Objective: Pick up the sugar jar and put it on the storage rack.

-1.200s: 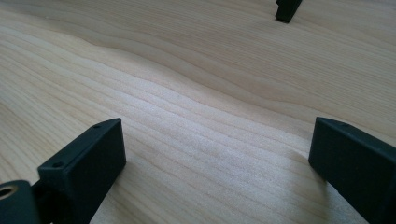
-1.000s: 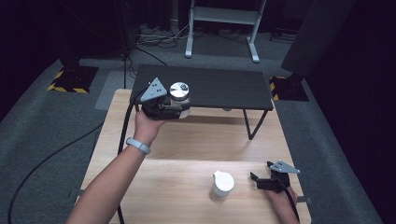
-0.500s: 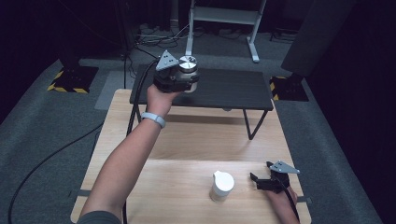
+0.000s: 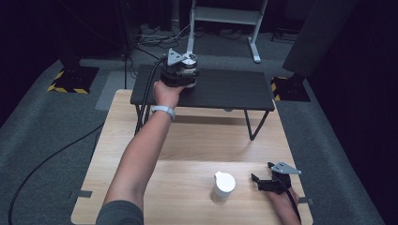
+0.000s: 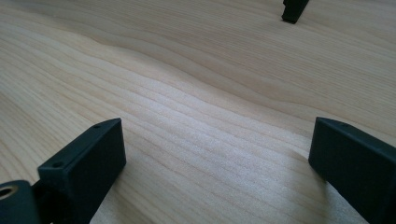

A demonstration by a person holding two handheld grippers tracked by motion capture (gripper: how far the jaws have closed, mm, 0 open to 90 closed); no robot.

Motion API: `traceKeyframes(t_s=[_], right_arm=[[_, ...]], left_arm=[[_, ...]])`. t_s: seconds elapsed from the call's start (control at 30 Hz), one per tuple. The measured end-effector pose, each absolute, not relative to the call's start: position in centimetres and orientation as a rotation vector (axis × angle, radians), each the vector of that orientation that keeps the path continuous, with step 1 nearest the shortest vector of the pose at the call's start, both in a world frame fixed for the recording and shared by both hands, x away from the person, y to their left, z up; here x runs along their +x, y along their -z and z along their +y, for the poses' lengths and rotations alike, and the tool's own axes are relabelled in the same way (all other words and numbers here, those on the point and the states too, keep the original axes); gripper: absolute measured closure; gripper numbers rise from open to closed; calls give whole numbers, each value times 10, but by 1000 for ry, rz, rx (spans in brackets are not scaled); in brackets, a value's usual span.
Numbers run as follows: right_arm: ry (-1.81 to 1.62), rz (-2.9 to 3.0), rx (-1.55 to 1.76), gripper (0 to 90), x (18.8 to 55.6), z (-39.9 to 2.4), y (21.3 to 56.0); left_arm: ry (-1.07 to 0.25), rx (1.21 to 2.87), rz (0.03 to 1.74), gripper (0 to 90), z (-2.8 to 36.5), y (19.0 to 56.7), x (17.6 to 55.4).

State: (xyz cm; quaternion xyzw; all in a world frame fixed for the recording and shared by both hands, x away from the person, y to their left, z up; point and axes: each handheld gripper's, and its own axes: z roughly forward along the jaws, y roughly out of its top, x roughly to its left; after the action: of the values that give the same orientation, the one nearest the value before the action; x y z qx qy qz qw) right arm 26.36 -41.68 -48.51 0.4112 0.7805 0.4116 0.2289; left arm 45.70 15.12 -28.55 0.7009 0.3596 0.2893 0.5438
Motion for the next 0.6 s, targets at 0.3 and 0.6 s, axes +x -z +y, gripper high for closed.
traceKeyframes(t_s=[0.3,0.6], right_arm=[[-1132,2147,1134,35,264,-416,485],[-1132,2147,1134,35,264,-416,485]], left_arm=[[-675,1711,865,309,142,289,465],[-581,1640,943,130,155,292,465]])
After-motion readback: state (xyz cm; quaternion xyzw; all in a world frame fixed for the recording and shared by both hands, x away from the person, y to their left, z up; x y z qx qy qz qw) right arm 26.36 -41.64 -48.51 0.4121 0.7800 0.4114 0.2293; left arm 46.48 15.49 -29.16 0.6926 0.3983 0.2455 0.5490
